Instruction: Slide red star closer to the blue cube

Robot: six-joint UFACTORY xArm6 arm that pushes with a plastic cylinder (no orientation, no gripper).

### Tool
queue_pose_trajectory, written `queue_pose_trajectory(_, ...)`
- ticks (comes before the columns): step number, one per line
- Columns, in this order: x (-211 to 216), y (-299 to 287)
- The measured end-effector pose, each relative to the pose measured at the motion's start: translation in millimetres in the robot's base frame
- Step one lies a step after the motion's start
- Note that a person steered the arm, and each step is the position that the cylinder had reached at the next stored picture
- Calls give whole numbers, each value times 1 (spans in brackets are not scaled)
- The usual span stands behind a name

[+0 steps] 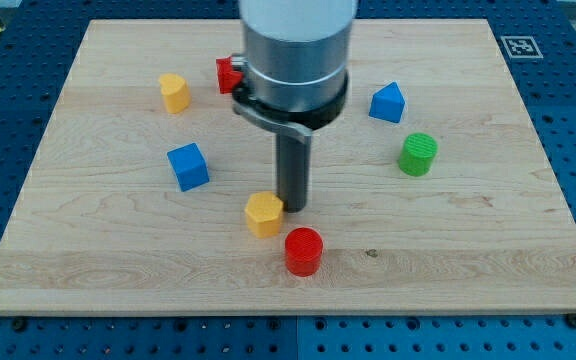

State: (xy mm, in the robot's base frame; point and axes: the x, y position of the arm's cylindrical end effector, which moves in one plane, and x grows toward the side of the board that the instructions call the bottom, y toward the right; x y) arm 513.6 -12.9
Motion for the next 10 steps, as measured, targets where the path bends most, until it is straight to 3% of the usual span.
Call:
queue_pose_trajectory(1,0,-16)
queue_pose_trajectory(2,-29,-16)
queue_pose_trajectory(4,-163,-36)
queue_pose_trajectory(6,-173,-48)
queue_pose_trajectory(8,-168,-119)
queue_pose_trajectory(9,-189,-160)
queue_pose_trajectory(10,-207,-164)
